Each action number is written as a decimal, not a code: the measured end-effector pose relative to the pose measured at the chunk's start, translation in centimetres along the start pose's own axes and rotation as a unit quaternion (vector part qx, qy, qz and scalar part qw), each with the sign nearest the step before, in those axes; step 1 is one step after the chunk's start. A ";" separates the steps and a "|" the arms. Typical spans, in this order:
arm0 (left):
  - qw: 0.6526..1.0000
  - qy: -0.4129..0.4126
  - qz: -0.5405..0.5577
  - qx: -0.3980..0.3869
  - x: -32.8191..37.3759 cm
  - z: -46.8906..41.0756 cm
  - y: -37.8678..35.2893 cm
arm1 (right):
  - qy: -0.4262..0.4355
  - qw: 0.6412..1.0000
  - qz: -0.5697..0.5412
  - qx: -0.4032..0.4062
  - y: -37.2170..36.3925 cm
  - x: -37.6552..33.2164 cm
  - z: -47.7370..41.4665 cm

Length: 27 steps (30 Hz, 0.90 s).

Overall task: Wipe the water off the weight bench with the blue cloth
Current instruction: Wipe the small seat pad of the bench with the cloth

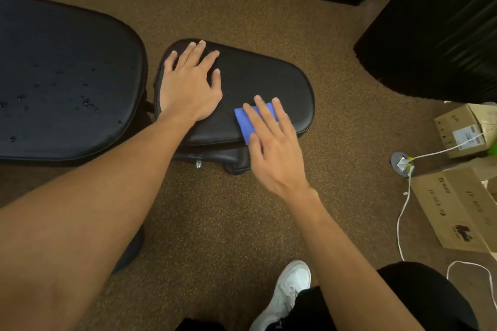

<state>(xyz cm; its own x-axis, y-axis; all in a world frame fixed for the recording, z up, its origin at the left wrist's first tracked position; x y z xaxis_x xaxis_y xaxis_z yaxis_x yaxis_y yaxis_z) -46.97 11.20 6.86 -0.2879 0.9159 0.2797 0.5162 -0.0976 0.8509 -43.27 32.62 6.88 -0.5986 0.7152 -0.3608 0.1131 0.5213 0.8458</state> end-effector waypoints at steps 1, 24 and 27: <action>1.000 0.001 -0.001 -0.002 0.0 0.0 0.0 | -0.017 1.000 -0.011 -0.007 0.3 0.9 -0.3; 1.000 -0.006 -0.003 0.002 -0.3 -0.2 -0.4 | 0.048 0.991 -0.080 0.091 -0.3 2.7 2.8; 1.000 -0.005 0.001 0.001 -0.3 -0.2 -0.4 | 0.053 0.994 -0.081 0.046 -0.2 2.0 3.4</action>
<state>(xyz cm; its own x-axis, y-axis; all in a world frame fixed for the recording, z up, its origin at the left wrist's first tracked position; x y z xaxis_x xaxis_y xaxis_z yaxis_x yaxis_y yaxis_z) -47.25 10.94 6.48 -0.2784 0.9200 0.2759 0.5182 -0.0980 0.8496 -41.86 35.52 4.63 -0.6950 0.5678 -0.4411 0.0775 0.6691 0.7391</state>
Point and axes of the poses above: each hand's wrist, its own z-axis away from the middle knuckle, its own y-axis out of the back of the hand, x = y × z, the point moved 7 cm from there along -z, towards the middle knuckle, and after that the axes turned 15 degrees about x, right-handed, at the moved point
